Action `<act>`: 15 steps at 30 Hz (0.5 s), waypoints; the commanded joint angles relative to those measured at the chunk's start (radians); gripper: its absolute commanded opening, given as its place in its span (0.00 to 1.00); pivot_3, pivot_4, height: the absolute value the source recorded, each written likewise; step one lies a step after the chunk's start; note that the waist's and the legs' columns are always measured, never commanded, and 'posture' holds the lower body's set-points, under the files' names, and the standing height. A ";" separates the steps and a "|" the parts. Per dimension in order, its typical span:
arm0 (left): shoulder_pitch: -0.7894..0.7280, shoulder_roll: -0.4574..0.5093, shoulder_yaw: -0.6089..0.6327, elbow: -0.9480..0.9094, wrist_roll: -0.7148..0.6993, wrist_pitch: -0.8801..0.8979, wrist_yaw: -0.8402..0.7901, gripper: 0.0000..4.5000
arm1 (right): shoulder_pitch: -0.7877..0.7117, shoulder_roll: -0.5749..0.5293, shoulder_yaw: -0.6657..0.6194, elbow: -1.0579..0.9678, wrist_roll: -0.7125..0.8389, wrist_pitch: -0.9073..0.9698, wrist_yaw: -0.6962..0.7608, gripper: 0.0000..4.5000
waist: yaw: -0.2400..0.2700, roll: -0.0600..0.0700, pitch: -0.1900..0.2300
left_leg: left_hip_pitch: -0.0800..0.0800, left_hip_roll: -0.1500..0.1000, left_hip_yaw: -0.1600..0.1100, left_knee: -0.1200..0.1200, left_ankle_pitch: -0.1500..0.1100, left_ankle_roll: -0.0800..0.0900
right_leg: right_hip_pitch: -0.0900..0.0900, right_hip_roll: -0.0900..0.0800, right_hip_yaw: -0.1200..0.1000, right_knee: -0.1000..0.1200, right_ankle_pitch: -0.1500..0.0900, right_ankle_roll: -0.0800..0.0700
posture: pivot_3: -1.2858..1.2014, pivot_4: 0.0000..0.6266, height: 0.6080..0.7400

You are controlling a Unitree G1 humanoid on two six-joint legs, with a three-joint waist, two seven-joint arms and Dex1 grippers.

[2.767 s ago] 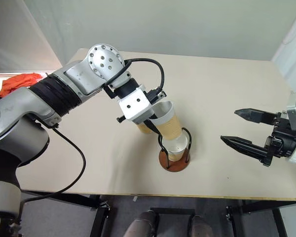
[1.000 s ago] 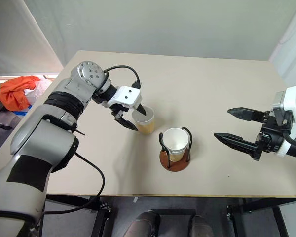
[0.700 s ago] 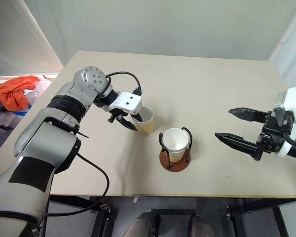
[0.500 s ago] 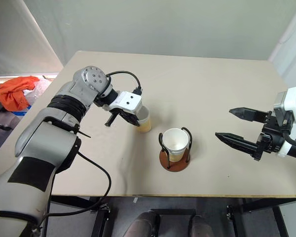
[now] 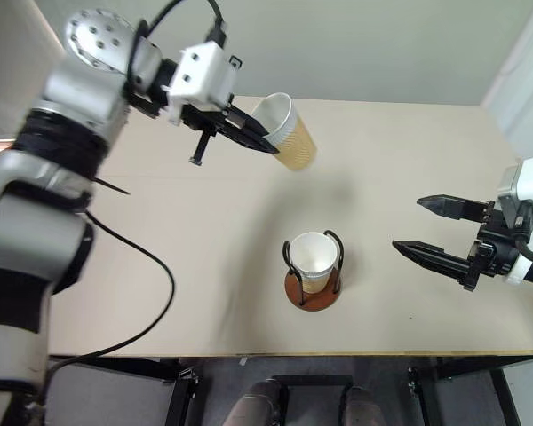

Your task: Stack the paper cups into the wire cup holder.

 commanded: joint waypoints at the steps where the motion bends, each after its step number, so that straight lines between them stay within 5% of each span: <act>1: -0.007 0.058 -0.180 -0.203 -0.163 -0.011 -0.035 0.01 | 0.002 0.004 -0.039 -0.027 -0.004 -0.019 -0.008 1.00 | 0.000 0.002 -0.001 | 0.001 -0.001 0.002 0.000 0.000 0.000 | 0.000 0.001 -0.001 0.000 0.000 0.000 | 0.52 0.24 1.00; 8: -0.041 0.036 -0.361 -0.194 -0.167 -0.113 -0.035 0.01 | 0.019 0.013 -0.051 -0.044 0.003 -0.012 -0.022 1.00 | 0.001 0.002 0.000 | 0.002 0.000 0.001 0.003 -0.002 0.003 | 0.002 -0.002 0.000 0.000 0.003 -0.001 | 0.52 0.24 1.00; 15: -0.057 0.017 -0.409 -0.195 -0.197 -0.139 -0.035 0.01 | 0.036 0.023 -0.060 -0.062 0.010 -0.009 -0.044 1.00 | -0.003 0.002 0.000 | 0.002 0.001 0.000 0.003 -0.001 0.005 | 0.002 -0.002 0.000 0.000 0.005 -0.004 | 0.52 0.24 1.00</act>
